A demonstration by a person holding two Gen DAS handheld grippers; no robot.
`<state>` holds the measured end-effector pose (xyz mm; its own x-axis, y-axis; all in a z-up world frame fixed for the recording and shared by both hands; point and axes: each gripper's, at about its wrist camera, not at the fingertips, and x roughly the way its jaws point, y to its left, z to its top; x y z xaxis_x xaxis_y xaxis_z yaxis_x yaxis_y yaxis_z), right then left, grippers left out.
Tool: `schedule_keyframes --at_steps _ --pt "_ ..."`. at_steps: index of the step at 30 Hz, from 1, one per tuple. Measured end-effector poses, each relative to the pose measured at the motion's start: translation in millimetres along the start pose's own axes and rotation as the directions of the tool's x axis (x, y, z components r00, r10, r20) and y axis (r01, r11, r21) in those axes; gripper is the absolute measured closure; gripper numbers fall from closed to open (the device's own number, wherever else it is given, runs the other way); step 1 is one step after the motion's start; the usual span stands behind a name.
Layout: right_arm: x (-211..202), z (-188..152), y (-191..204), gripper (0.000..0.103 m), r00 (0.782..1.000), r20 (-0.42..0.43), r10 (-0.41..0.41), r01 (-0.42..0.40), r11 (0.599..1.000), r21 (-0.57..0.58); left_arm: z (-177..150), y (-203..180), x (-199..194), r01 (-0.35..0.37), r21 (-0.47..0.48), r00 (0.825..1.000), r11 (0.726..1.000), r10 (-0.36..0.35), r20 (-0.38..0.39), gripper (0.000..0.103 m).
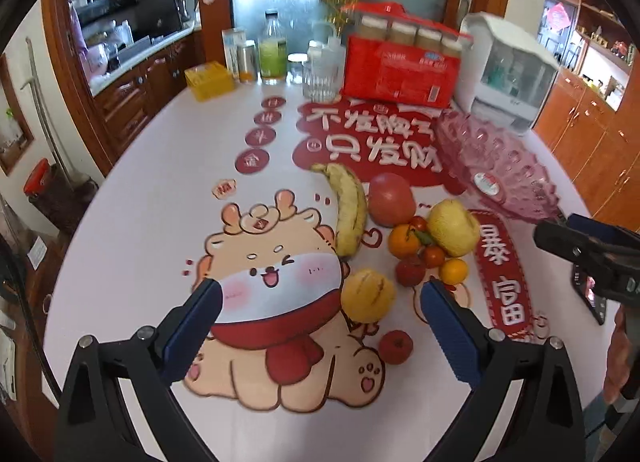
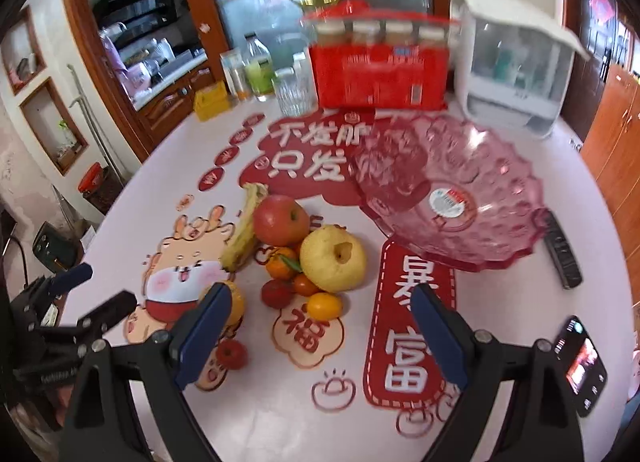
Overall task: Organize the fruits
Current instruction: 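Grasp the yellow pear with the right tool while the left grasps the round yellow fruit, then carry both fruits over the pink glass bowl and open both tools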
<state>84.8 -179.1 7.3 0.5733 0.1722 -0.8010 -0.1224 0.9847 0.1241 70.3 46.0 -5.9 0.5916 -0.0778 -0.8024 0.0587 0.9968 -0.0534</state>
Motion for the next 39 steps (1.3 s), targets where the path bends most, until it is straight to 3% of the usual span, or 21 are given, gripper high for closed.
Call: schedule_keyframes --at_steps 10,16,20,22,25,35,39 --pt "107.2 15.1 -18.9 0.012 0.988 -0.15 0.046 -0.033 0.996 0.087 -4.5 -30.8 88.6 0.009 0.059 0.989 0.998 0.0 -0.149 0.011" --pt "136.3 17.0 -19.9 0.012 0.98 -0.185 0.072 -0.054 0.993 0.102 -2.5 -36.6 121.0 0.045 0.037 0.974 0.998 -0.036 -0.223 0.029" --pt "147.2 17.1 -19.3 0.012 0.976 -0.203 0.081 -0.061 0.993 0.101 -3.8 -40.9 132.3 0.063 0.035 0.97 0.997 -0.052 -0.237 0.041" --pt "150.4 16.0 -20.6 0.02 0.975 -0.207 0.086 -0.064 0.992 0.108 -4.9 -42.9 136.5 0.086 0.027 0.965 0.996 -0.076 -0.252 0.052" --pt "150.7 14.6 -25.6 0.029 0.975 -0.202 0.088 -0.062 0.989 0.133 -4.5 -44.1 138.3 0.077 0.025 0.966 0.997 -0.068 -0.248 0.052" --pt "137.2 8.9 -22.2 0.03 0.984 -0.165 0.071 -0.054 0.993 0.106 -6.6 -38.0 129.4 0.04 0.002 0.972 0.999 -0.038 -0.233 0.054" --pt "114.1 12.3 -19.1 0.03 0.989 -0.13 0.077 -0.066 0.994 0.086 -2.4 -36.3 111.7 0.027 0.014 0.98 1.0 -0.024 -0.199 0.054"
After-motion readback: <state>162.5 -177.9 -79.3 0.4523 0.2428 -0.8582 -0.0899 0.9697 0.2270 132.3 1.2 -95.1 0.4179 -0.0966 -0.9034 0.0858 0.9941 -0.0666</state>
